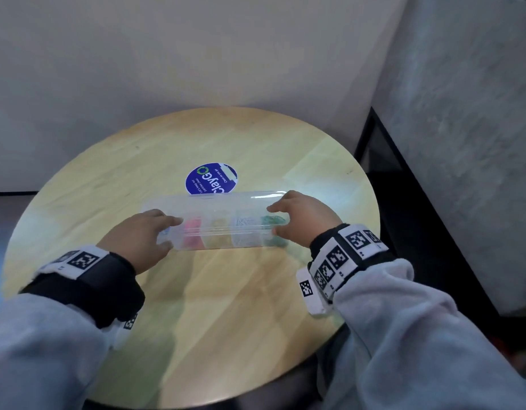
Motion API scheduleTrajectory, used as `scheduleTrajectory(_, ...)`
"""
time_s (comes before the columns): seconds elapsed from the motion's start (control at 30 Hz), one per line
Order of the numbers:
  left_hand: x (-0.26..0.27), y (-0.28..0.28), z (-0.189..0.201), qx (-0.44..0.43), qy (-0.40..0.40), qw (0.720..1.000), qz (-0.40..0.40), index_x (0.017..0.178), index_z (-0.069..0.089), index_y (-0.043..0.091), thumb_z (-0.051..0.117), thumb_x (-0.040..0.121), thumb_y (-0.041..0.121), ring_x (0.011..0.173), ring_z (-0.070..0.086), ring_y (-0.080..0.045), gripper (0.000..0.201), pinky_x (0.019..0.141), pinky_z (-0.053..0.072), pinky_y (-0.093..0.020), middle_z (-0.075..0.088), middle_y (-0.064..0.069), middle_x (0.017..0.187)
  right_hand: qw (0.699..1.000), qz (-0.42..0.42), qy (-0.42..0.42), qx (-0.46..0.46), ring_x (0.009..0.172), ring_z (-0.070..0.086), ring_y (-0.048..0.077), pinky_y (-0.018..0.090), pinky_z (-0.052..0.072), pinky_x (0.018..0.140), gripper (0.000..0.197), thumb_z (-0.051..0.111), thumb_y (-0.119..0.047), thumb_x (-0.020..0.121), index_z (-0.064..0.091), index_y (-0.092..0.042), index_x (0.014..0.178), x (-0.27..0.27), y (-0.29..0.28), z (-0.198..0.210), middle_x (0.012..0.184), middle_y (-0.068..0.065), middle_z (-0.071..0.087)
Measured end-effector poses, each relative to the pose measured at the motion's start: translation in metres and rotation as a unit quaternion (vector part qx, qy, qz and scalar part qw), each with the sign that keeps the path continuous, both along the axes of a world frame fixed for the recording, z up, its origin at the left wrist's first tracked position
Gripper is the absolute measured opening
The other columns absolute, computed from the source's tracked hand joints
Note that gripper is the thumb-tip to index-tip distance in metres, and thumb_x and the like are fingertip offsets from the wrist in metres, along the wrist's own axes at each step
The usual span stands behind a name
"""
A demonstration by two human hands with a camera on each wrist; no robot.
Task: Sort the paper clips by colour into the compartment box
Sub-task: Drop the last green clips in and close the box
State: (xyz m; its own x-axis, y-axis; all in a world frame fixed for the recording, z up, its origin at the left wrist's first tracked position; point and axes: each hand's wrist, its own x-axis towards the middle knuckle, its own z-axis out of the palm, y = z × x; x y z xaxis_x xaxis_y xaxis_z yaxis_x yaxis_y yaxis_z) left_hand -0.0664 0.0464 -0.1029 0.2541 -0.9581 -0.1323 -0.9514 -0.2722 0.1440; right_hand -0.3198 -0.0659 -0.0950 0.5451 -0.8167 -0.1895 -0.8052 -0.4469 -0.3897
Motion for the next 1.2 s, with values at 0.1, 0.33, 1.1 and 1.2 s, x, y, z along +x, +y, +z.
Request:
scheduleTrajectory(0.1,0.000,-0.003,0.003,0.032,-0.028,0.999,-0.015,0.137,0.047,0.030,0.056,0.090,0.027,0.116,0.052,-0.016,0.048,0.080,0.034,-0.023,0.054,0.005,0.127,0.998,0.025,0.053,0.003,0.128,0.045,0.013,0.031,0.039,0.106,0.049,0.056,-0.028,0.090,0.047,-0.031,0.138,0.002,0.001,0.001,0.150,-0.011,0.034)
scheduleTrajectory(0.33,0.012,-0.011,0.011,0.084,-0.035,0.995,-0.037,0.135,0.049,0.031,0.058,0.090,0.028,0.112,0.052,-0.017,0.046,0.083,0.034,-0.022,0.054,0.006,0.131,0.994,0.041,0.098,-0.001,0.134,0.040,0.016,0.034,0.037,0.108,0.053,0.057,-0.038,0.090,0.043,-0.030,0.140,0.006,0.004,0.004,0.153,-0.010,0.031)
scheduleTrajectory(1.1,0.005,-0.002,0.015,0.079,-0.050,0.994,-0.049,0.130,0.052,0.017,0.054,0.088,0.013,0.116,0.052,-0.023,0.042,0.090,0.042,-0.030,0.053,-0.004,0.126,0.976,0.058,0.199,-0.058,0.126,0.048,0.022,0.033,0.041,0.104,0.044,0.049,-0.024,0.092,0.047,-0.015,0.135,0.026,0.020,0.013,0.143,0.001,0.046)
scheduleTrajectory(1.2,0.011,0.008,0.013,0.075,-0.036,0.995,-0.045,0.133,0.051,0.018,0.052,0.089,0.013,0.118,0.051,-0.022,0.044,0.091,0.040,-0.028,0.051,-0.003,0.129,0.978,0.055,0.194,-0.051,0.129,0.046,0.021,0.033,0.039,0.106,0.045,0.048,-0.024,0.093,0.045,-0.015,0.137,0.027,0.030,0.013,0.145,0.001,0.043)
